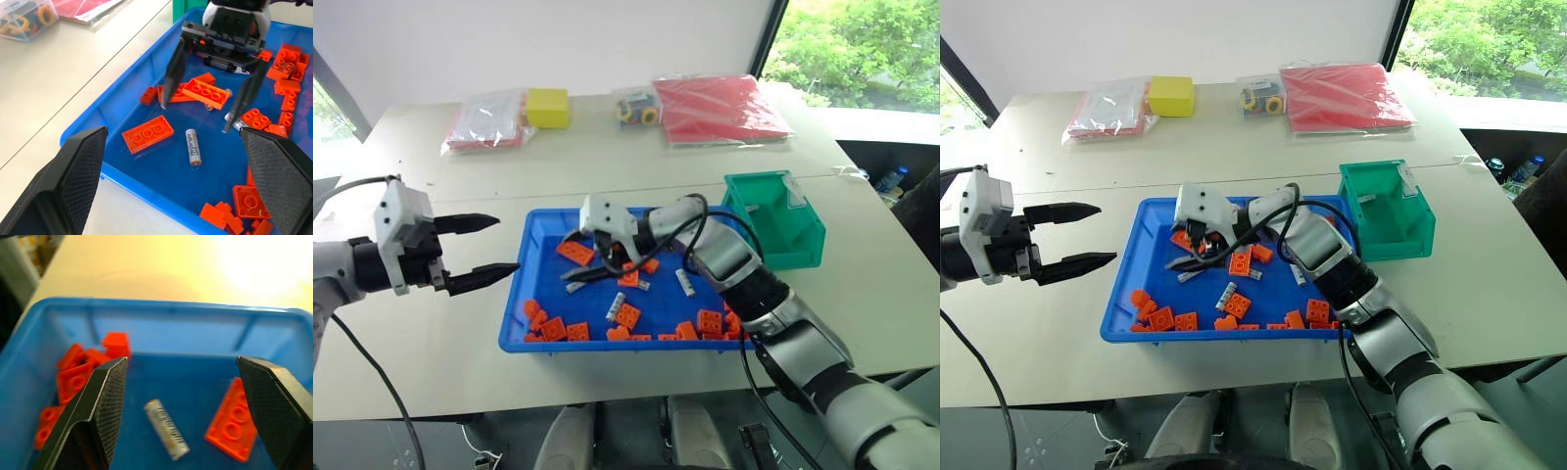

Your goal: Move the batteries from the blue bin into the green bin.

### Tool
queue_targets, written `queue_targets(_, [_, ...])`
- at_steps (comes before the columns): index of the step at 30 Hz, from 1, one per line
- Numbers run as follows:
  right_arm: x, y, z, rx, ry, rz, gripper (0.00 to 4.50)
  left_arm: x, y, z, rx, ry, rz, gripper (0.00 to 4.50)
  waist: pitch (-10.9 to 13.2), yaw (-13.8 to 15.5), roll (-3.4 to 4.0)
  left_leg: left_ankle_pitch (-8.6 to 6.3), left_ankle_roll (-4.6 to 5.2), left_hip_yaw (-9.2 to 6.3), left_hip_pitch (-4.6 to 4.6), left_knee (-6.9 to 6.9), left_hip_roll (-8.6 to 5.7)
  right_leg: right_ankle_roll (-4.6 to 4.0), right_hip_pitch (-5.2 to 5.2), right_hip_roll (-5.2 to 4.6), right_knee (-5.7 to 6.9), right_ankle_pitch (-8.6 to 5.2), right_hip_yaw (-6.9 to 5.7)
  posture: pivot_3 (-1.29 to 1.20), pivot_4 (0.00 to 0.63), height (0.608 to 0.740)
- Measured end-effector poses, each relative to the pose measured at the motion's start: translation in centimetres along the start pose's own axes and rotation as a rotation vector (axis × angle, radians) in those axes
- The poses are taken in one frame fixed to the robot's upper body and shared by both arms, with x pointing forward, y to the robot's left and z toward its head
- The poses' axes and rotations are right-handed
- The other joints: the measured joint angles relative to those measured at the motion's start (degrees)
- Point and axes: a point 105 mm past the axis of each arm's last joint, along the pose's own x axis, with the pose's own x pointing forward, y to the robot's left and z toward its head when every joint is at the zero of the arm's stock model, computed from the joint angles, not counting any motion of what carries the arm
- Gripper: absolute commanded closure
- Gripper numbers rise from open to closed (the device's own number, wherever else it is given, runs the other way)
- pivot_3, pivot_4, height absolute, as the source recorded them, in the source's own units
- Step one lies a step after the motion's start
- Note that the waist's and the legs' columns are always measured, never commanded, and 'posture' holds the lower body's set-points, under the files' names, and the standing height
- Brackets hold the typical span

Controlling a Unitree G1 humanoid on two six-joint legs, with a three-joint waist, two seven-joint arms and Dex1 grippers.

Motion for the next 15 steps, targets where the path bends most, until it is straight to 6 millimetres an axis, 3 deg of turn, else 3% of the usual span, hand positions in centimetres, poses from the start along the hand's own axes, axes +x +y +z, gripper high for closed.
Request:
queue_targets(5, [1.0,0.7,-1.0,-0.063,0.040,0.053,0.88,0.0,-0.2,0.0,-0.001,0.000,-0.015,0.00,0.00,0.06,0.00,0.00,-0.01,0.00,0.00,0.00,0.00,0.00,0.00,0.00,0.00,0.00,0.00,0.00,0.150,0.735])
queue_targets(14, [2.2,1.4,-4.5,-0.071,0.126,0.088,0.88,-0.1,-0.7,0.0,-0.013,0.004,-0.039,0.00,0.00,0.08,0.00,0.02,-0.05,-0.01,0.01,0.00,0.00,-0.01,0.00,0.00,0.00,0.00,0.01,0.00,0.150,0.735])
queue_targets(15, [2.3,1.4,-4.8,-0.070,0.134,0.088,1.11,-0.1,-0.7,0.1,-0.014,0.004,-0.040,0.00,0.00,0.08,0.00,0.02,-0.05,-0.01,0.01,0.00,0.00,-0.01,0.00,0.00,0.00,0.00,0.01,0.00,0.150,0.735])
